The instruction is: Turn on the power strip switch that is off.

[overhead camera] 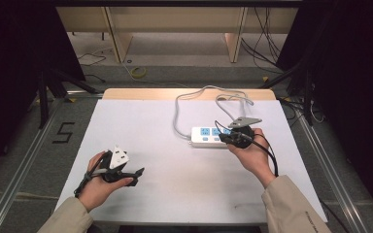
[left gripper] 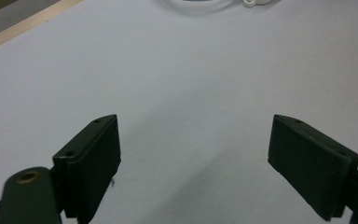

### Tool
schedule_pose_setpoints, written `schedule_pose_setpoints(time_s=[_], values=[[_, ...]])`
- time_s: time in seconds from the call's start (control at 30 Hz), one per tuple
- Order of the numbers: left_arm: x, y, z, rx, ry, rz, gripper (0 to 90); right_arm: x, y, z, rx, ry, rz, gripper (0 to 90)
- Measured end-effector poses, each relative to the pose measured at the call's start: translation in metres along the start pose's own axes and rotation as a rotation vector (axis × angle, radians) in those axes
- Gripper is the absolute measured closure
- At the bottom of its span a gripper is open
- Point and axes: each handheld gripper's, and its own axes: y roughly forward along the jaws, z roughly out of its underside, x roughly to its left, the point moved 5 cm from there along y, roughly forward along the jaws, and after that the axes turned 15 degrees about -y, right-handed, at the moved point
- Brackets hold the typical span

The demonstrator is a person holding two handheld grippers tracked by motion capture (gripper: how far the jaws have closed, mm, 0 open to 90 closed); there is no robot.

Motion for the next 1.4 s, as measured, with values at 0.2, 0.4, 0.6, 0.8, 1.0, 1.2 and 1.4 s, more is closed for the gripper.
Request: schedule_pose_setpoints(time_s=[0.2,0.4,0.6,0.8,1.0,1.2,1.4], values=[[0.0,0.0,0.0,0.0,0.0,0.0,16.6,0.001,0.004,-0.004,0.008,-0.012,-0.002,90.0],[0.0,0.0,0.0,0.001,-0.001,0.002,16.6,0.002,0.01,-0.006,0.015,-0.014,-0.009,90.0],[-0.001,0.001,0.0,0.002,-0.004,0.002,16.6,0.002,0.014,-0.005,0.025,-0.011,-0.012,90.0],[-0.001,0.001,0.0,0.007,0.001,0.004,16.6,0.0,0.017,-0.008,0.036,-0.015,-0.015,90.0],[-0.001,0.002,0.0,0.005,-0.001,0.007,16.6,0.0,0.021,-0.011,0.044,-0.014,-0.018,90.0],[-0.003,0.002,0.0,0.008,-0.002,0.011,16.6,-0.001,0.023,-0.014,0.052,-0.016,-0.021,90.0],[-0.003,0.002,0.0,0.008,-0.003,0.011,16.6,0.0,0.027,-0.016,0.058,-0.014,-0.03,90.0]])
